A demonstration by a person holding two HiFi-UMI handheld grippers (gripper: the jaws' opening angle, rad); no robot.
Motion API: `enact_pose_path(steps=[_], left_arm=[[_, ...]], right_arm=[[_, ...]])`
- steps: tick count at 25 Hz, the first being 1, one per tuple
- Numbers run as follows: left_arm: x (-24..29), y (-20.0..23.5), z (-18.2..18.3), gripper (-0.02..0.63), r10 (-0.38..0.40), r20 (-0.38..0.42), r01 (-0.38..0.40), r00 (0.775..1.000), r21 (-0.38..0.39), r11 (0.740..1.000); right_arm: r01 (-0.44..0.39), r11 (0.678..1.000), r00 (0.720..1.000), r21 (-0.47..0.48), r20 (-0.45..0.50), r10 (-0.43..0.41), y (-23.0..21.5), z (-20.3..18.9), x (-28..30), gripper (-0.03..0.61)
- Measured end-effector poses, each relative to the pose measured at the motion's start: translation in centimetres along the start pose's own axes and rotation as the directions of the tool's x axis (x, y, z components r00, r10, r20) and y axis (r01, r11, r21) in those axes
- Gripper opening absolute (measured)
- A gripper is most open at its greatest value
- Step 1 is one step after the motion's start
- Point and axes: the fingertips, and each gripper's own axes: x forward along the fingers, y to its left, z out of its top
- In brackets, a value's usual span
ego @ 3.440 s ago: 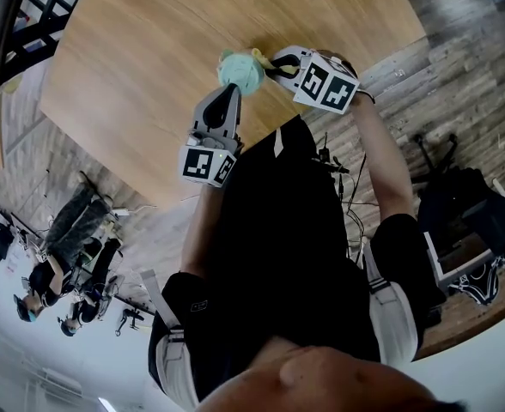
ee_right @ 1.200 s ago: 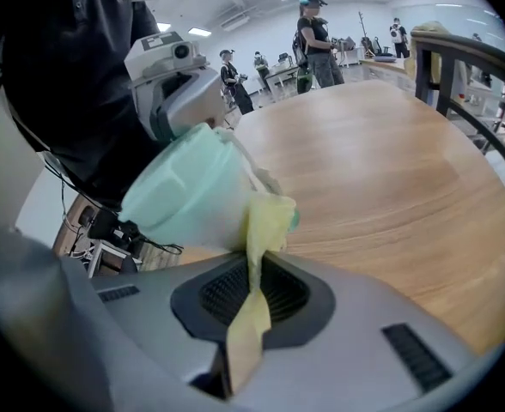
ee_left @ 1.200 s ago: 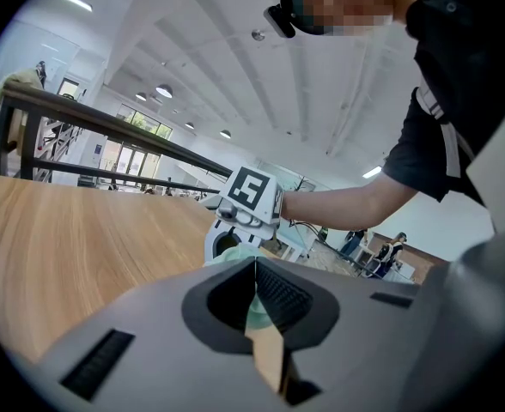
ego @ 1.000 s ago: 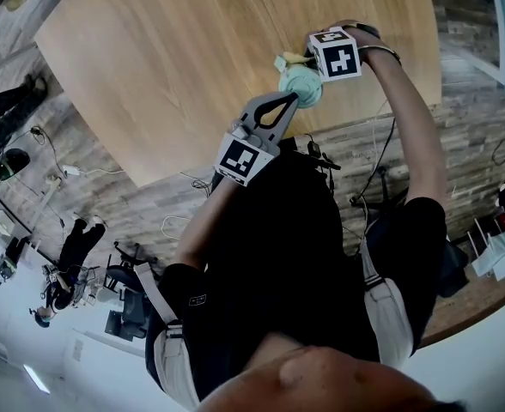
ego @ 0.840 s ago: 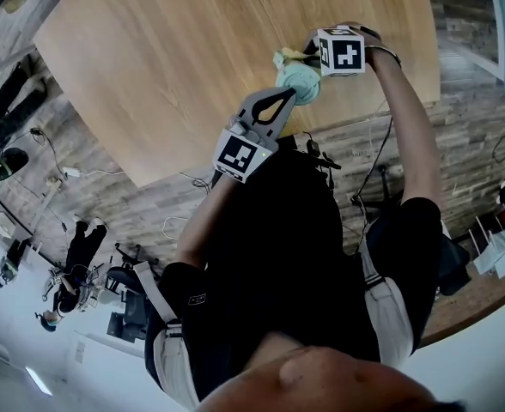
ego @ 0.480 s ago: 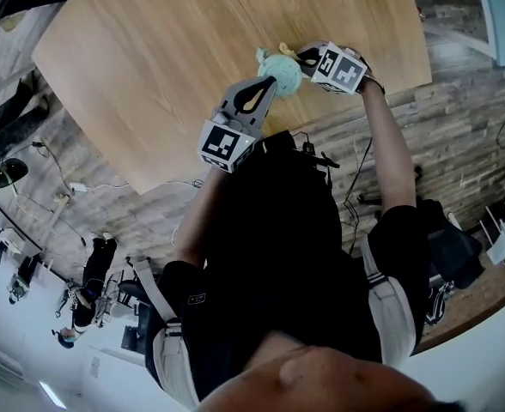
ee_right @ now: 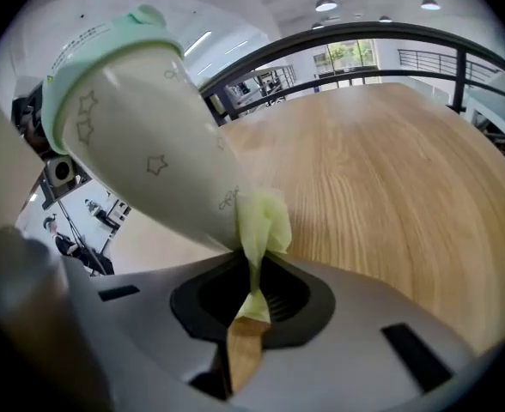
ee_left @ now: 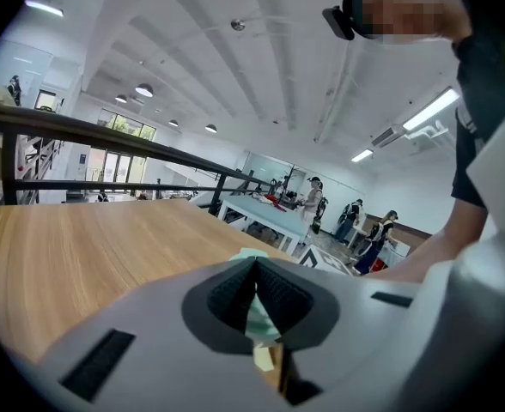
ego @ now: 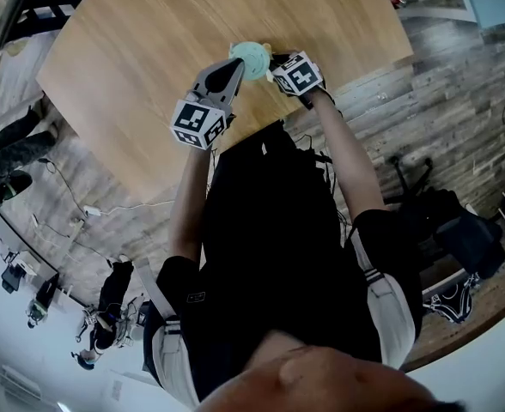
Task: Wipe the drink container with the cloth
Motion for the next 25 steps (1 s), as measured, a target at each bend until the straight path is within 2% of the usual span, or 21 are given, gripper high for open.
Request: enact_pose_path(steps=[4,8,16,19,25], left_arm=[[0.4,0.0,-0.1,0.023,-0.012,-0.012,0.013,1.000,0.012,1.000],[0.3,0.1,-0.1,0.023,-0.009,-0.016,0.009,1.000,0.037,0.999],[0.9,-0.4,0.0,0.023,-0.070,-0.067,0.074,0.995,0.064,0.995],[0.9,-0.4,0.0,0.023,-0.086,-0.071,0.091,0.994,0.062,0.994],[1.0,-0.1,0.2,0.023,-0.092,-0.064,0.095,0.994,0.052,0.994]], right_arm=[[0.014,1.000,1.000,0.023,0.010,-0.014,0.4,-0.3,-0.6,0.044],[0.002,0.999,0.999,-0.036,0.042,0.000,2.7,0.4,-2.8,0.044],[-0.035,0.987,0.980,-0.157,0.189,0.065,8.3,3.3,-8.9,0.044],[-0.041,0.983,0.979,-0.180,0.187,0.075,9.2,3.5,-9.0,0.044],[-0.037,0.987,0.989,-0.155,0.135,0.058,8.5,2.4,-5.6,0.044]])
